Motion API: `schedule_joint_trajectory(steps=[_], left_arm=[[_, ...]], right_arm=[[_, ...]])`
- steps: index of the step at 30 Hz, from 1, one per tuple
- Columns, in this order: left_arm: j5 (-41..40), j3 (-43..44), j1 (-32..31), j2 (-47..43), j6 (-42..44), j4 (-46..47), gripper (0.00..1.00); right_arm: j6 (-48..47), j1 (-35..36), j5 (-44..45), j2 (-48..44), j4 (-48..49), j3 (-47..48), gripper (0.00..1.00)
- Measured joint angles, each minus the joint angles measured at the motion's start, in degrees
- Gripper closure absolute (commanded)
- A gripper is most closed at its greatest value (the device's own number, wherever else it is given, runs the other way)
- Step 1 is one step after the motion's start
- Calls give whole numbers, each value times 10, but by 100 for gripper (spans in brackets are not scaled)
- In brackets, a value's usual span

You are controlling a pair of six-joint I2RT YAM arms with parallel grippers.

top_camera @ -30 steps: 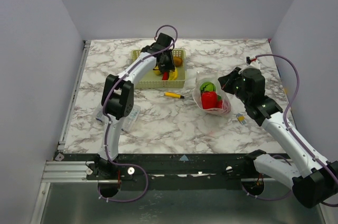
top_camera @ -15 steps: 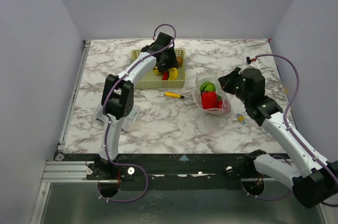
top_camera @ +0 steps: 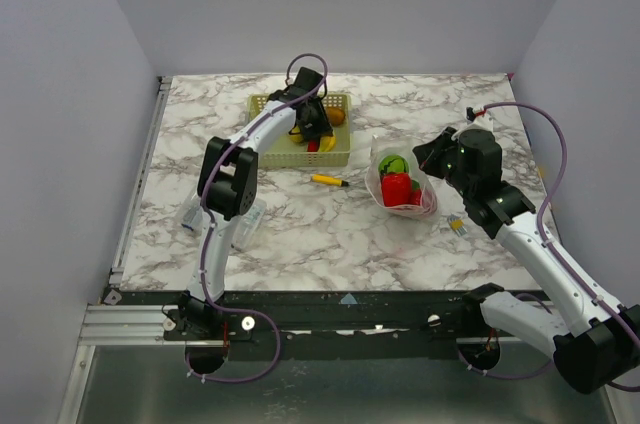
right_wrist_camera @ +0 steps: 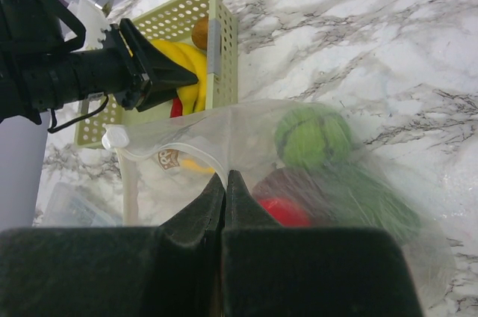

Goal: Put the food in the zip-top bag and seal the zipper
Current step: Pick up the fake fruit from the bin, then place the fake fruit in the zipper food storage bag.

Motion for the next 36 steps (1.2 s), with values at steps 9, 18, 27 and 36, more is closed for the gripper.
schedule_joint_trajectory(steps=[9,18,27,36], left_arm=[[17,2,4,1,-2,11,94],[34,-44,6,-74,0,17,96],[98,-103,6,-237,4,38,100],[208,-249,-25,-391,42,38,99]], right_arm=[[0,0,0,0,0,0,99],[1,0,0,0,1,0,99],[2,0,2,0,2,0,99],[0,0,25,0,2,0,99]])
